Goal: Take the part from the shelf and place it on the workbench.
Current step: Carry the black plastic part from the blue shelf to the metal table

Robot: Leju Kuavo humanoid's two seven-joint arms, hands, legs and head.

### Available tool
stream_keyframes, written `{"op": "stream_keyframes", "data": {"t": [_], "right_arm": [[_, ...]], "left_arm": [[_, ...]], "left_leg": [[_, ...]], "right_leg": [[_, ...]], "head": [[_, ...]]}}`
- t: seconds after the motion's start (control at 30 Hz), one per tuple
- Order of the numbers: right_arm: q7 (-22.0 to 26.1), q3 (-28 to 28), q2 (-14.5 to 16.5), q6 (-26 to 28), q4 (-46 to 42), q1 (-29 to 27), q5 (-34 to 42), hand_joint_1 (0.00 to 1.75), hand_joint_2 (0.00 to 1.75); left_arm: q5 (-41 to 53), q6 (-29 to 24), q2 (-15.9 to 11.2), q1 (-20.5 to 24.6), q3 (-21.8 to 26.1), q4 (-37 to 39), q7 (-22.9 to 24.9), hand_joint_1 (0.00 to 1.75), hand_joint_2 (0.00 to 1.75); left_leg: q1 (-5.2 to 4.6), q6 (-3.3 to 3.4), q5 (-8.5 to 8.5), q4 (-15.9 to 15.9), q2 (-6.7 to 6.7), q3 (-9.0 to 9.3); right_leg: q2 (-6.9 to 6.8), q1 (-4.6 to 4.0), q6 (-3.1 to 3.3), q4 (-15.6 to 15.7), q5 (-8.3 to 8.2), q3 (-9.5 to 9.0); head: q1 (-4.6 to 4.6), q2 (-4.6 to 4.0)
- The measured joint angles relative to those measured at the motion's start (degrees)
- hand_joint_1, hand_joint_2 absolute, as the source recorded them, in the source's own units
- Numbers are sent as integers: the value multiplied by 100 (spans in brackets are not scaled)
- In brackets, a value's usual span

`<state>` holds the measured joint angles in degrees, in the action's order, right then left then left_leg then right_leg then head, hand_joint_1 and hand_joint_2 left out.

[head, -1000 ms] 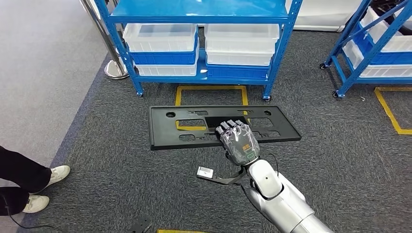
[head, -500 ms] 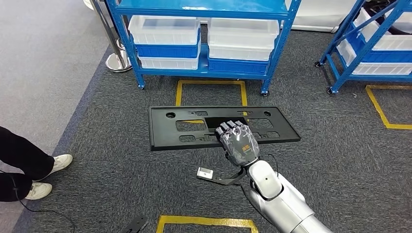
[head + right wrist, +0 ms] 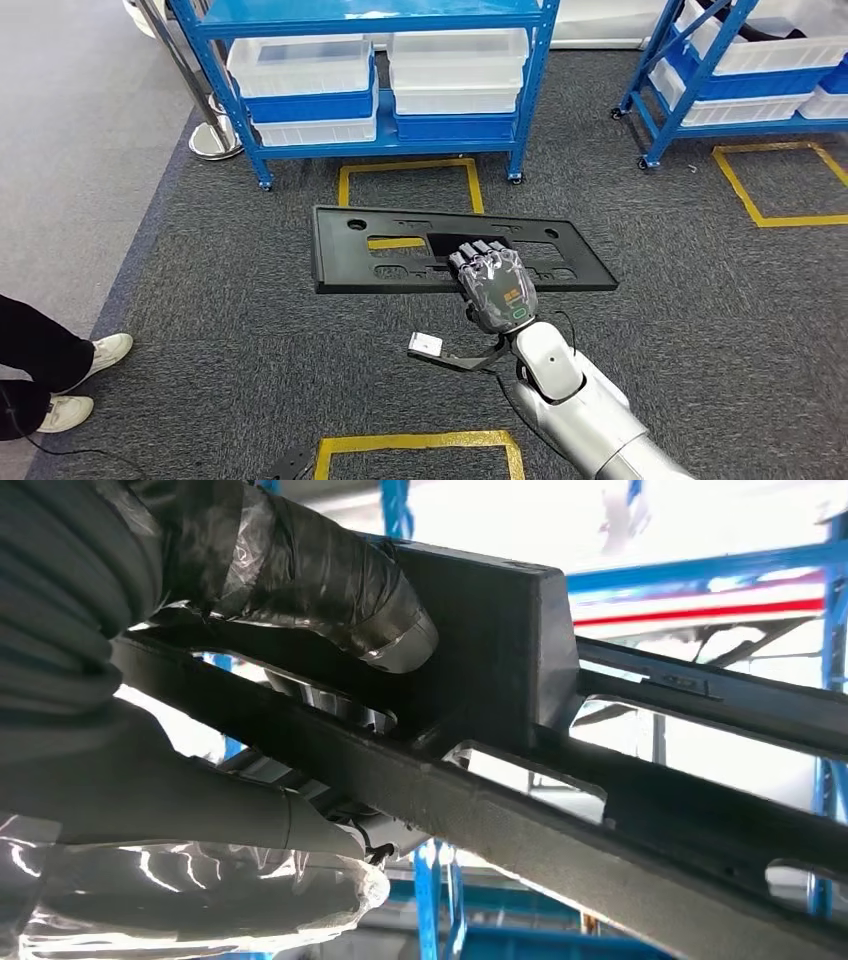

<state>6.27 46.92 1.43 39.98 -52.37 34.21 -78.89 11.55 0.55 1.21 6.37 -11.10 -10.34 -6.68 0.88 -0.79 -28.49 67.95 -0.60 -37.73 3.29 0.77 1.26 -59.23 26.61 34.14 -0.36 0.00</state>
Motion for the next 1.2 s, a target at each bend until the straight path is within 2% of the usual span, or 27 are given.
{"op": "stream_keyframes", "data": {"t": [0.07,0.1,0.13,0.17,0.2,0.23,0.27,0.3,0.33,0.37,0.4,0.43,0.47,0.5,0.57,0.63,0.7,0.77,0.83,0.87,0.9,0.93,0.97,1.0,1.07,1.13,1.2], "right_arm": [[-14,-1,-2,-53,-46,174,-58,175,175],[-23,-1,-2,-96,-84,270,-88,175,175],[-34,-1,-3,-151,-127,362,-111,175,175],[-45,-3,-9,-212,-174,445,-132,175,175],[-56,-7,-19,-267,-216,516,-145,175,175],[-64,-12,-33,-325,-259,591,-161,175,175],[-70,-18,-46,-369,-295,666,-176,175,175],[-73,-21,-55,-403,-325,737,-190,175,175],[-76,-23,-60,-431,-353,807,-202,175,175],[-78,-25,-61,-448,-371,855,-206,175,175],[-80,-27,-66,-462,-383,882,-210,175,175],[-84,-30,-74,-472,-390,896,-213,175,175],[-87,-31,-84,-478,-392,907,-216,175,175],[-95,-32,-93,-481,-396,926,-220,175,175],[-111,-33,-98,-480,-413,1006,-228,175,175],[-127,-37,-103,-486,-433,1092,-232,175,175],[-140,-48,-127,-507,-440,1134,-233,175,175],[-155,-66,-154,-536,-438,1172,-233,175,175],[-164,-78,-163,-554,-437,1219,-232,175,175],[-166,-80,-165,-558,-435,1232,-231,175,175],[-167,-81,-169,-562,-431,1235,-226,175,175],[-167,-83,-176,-564,-425,1230,-217,175,175],[-168,-87,-183,-563,-419,1224,-203,175,175],[-169,-94,-188,-557,-415,1219,-185,175,175],[-177,-113,-193,-538,-408,1210,-141,175,175],[-192,-133,-198,-516,-393,1182,-109,175,175],[-205,-164,-221,-499,-375,1116,-99,175,175]], "left_arm": [[32,31,-4,9,0,0,1,0,175],[50,48,-6,11,0,0,2,0,175],[70,59,-6,13,0,0,5,0,175],[84,66,-4,17,0,0,8,0,175],[97,69,1,28,0,0,10,0,175],[110,69,5,43,0,0,13,0,175],[118,69,10,58,0,0,14,0,175],[124,68,14,71,0,0,16,0,175],[132,69,13,75,0,0,18,0,175],[138,70,11,75,0,0,21,0,175],[144,73,11,75,0,0,23,0,175],[150,77,11,78,0,0,25,0,175],[154,80,14,83,0,0,26,0,175],[157,82,16,91,0,0,27,0,175],[161,85,20,105,0,0,27,0,175],[161,86,19,113,0,0,31,0,175],[163,95,18,130,0,-1,34,0,175],[167,114,17,147,0,-2,33,0,175],[173,143,17,141,0,-1,30,0,175],[177,153,17,131,0,-1,30,0,175],[181,161,16,122,0,0,29,0,175],[185,163,15,115,0,0,29,0,175],[187,164,13,111,0,0,27,0,175],[191,165,9,112,0,0,25,0,175],[208,167,-6,111,0,0,21,0,175],[232,170,-18,111,0,0,23,0,175],[253,172,-20,116,0,-1,30,0,175]], "left_leg": [[18,32,150,-677,-281,422],[20,43,147,-845,-378,511],[15,49,131,-888,-397,534],[15,68,145,-925,-331,526],[20,100,166,-950,-247,524],[26,146,192,-978,-167,523],[32,195,219,-1008,-87,517],[27,228,236,-1017,-12,504],[17,250,243,-1013,61,484],[9,258,246,-1002,137,465],[4,261,247,-988,215,450],[1,262,245,-975,288,439],[0,259,242,-960,357,432],[-2,252,236,-944,420,429],[-35,219,218,-909,538,415],[-70,170,215,-892,647,402],[-62,110,206,-882,705,394],[-37,48,29,-679,496,309],[-21,10,-348,-67,208,56],[-19,1,-517,309,150,-101],[-18,-3,-602,590,125,-215],[-18,0,-577,681,114,-245],[-18,12,-449,562,99,-178],[-18,31,-242,237,53,-17],[-2,82,67,-481,-235,323],[-4,115,117,-812,-432,462],[-4,156,135,-895,-325,483]], "right_leg": [[120,16,-57,-31,-37,73],[178,27,-97,-39,-63,110],[245,36,-147,-35,-96,144],[312,39,-196,-26,-129,166],[296,37,-233,-38,-131,187],[192,24,-258,-117,-72,239],[44,9,-274,-295,48,330],[-128,6,-279,-581,223,464],[-237,1,-290,-955,415,639],[-276,3,-299,-1315,556,796],[-292,3,-307,-1546,608,887],[-303,3,-310,-1588,561,878],[-328,2,-305,-1389,415,749],[-389,-2,-292,-1019,225,533],[-582,-49,-242,-312,7,164],[-635,-92,-180,-67,-14,85],[-511,-84,-105,-43,-56,116],[-405,-53,-27,-12,-107,133],[-299,-34,22,-2,-144,161],[-234,-37,32,-5,-155,176],[-159,-40,34,-11,-163,188],[-83,-43,31,-22,-170,197],[-3,-44,26,-34,-174,202],[75,-42,22,-48,-177,204],[214,-31,-4,-76,-188,234],[354,3,-84,-81,-234,309],[479,25,-184,-51,-289,363]], "head": [[1,0],[-1,0],[-3,0],[-4,0],[-5,0],[8,0],[20,0],[31,0],[43,0],[43,0],[44,0],[45,0],[45,0],[45,0],[44,0],[36,0],[32,0],[32,0],[27,0],[25,0],[26,0],[26,0],[27,0],[27,0],[32,0],[27,0],[18,0]]}}
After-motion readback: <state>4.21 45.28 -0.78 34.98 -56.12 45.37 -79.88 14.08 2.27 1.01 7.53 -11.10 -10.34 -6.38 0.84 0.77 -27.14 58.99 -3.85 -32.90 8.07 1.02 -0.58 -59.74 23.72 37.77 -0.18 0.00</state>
